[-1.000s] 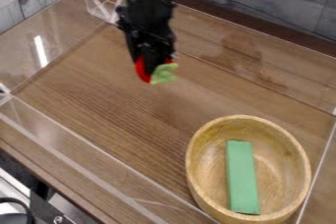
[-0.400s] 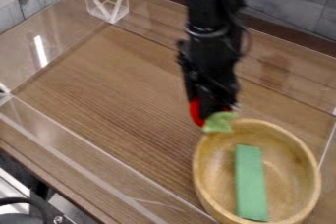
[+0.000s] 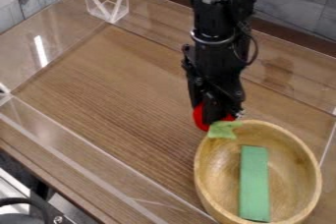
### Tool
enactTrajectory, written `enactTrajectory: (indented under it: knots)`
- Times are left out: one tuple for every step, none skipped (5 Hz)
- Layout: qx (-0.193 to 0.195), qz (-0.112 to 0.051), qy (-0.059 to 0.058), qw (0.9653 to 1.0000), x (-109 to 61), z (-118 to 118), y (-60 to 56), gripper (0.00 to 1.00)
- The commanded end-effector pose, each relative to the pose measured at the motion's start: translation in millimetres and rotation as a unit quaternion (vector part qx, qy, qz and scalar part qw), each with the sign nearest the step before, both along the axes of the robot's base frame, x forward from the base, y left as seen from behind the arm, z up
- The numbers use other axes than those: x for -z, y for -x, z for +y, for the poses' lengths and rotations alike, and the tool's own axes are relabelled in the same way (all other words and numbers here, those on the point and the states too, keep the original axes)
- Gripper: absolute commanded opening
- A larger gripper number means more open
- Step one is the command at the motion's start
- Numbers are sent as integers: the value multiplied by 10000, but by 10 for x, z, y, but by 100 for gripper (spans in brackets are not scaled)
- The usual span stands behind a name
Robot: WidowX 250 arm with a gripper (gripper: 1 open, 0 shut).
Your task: Move the red fruit to the right
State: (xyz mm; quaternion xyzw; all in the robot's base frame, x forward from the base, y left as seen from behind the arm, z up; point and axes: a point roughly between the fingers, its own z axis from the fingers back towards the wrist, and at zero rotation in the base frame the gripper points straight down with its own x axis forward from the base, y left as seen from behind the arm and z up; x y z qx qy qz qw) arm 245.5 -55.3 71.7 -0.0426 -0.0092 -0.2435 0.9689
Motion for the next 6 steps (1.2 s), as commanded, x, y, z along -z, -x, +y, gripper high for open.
enactTrajectory:
  knots:
    - [103, 81, 61, 9999, -42, -93, 45, 0]
    - [62, 130, 55, 9999, -66, -98, 63, 0]
    - [1, 179, 45, 9998, -95, -93, 67, 0]
    - [-27, 212, 42, 9998, -128, -90, 73, 0]
    - [-46, 250, 49, 9997, -156, -94, 79, 0]
    - [-55, 263, 53, 9996, -193, -103, 86, 0]
